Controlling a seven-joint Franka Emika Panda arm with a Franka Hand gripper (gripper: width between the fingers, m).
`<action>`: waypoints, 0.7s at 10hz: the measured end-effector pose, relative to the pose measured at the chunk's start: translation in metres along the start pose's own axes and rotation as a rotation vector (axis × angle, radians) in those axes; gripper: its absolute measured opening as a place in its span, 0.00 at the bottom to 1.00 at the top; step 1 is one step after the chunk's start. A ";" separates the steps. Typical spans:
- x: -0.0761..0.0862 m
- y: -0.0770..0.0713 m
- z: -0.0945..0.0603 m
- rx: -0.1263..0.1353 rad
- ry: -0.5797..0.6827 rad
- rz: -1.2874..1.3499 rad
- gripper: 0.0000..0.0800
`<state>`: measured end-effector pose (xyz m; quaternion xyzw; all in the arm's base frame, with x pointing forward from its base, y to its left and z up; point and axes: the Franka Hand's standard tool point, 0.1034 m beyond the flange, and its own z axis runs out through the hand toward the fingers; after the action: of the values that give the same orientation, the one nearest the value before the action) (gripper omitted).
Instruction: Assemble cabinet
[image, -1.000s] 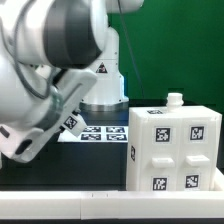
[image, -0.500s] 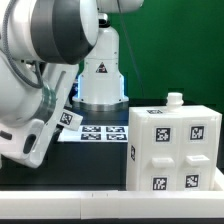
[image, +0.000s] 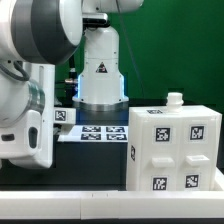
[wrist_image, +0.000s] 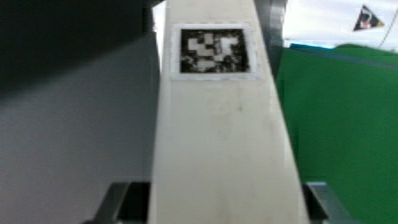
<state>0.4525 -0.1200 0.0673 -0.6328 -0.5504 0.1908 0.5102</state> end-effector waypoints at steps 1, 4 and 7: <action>-0.004 -0.001 0.001 0.035 0.027 -0.058 0.36; -0.012 0.003 0.002 0.049 0.047 -0.047 0.36; -0.012 0.002 0.002 0.049 0.048 -0.046 0.36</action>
Offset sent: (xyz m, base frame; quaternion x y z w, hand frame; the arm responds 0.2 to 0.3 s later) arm 0.0040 -0.0004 -0.0097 -0.0233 0.0280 -0.0183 0.9992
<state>0.4483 -0.1299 0.0604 -0.6115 -0.5478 0.1773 0.5428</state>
